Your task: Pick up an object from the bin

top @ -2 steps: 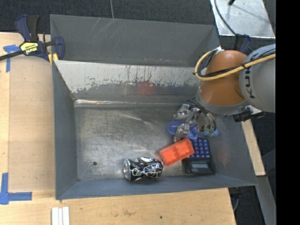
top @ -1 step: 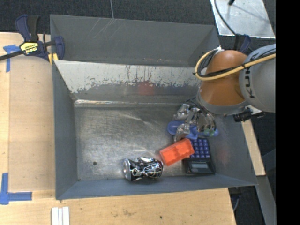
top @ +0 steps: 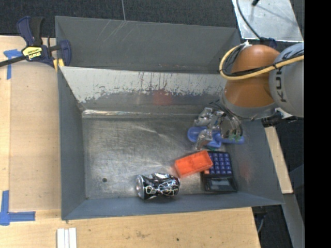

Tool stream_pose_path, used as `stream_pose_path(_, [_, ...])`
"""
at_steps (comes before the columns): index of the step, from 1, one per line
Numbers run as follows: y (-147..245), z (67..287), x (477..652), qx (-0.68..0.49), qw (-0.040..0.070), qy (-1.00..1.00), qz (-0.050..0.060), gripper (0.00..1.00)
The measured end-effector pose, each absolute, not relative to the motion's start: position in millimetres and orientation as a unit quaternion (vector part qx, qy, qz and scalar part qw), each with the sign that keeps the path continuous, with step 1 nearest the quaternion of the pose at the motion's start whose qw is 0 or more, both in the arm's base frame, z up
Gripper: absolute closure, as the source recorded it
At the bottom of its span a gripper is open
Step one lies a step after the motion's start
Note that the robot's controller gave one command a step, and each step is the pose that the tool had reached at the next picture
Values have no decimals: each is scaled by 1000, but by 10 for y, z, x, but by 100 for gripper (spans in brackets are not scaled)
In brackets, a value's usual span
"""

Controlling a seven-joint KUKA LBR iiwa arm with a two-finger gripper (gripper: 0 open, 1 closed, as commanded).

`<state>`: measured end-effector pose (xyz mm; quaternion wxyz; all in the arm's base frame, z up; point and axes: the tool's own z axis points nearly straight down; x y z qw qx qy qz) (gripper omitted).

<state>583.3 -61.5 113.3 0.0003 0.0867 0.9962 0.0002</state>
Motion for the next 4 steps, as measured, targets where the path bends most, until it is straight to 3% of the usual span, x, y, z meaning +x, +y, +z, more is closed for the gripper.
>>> stream_pose_path(1, [-557, 1318, 5959, 84, 3, 996, 0, 100])
stream_pose_path(2, [-553, 1323, 5955, 84, 3, 996, 0, 100])
stream_pose_path(3, [-503, 1399, 5707, -157, 1, 988, 0, 100])
stream_pose_path(4, [-503, 1400, 5708, -157, 1, 988, 0, 100])
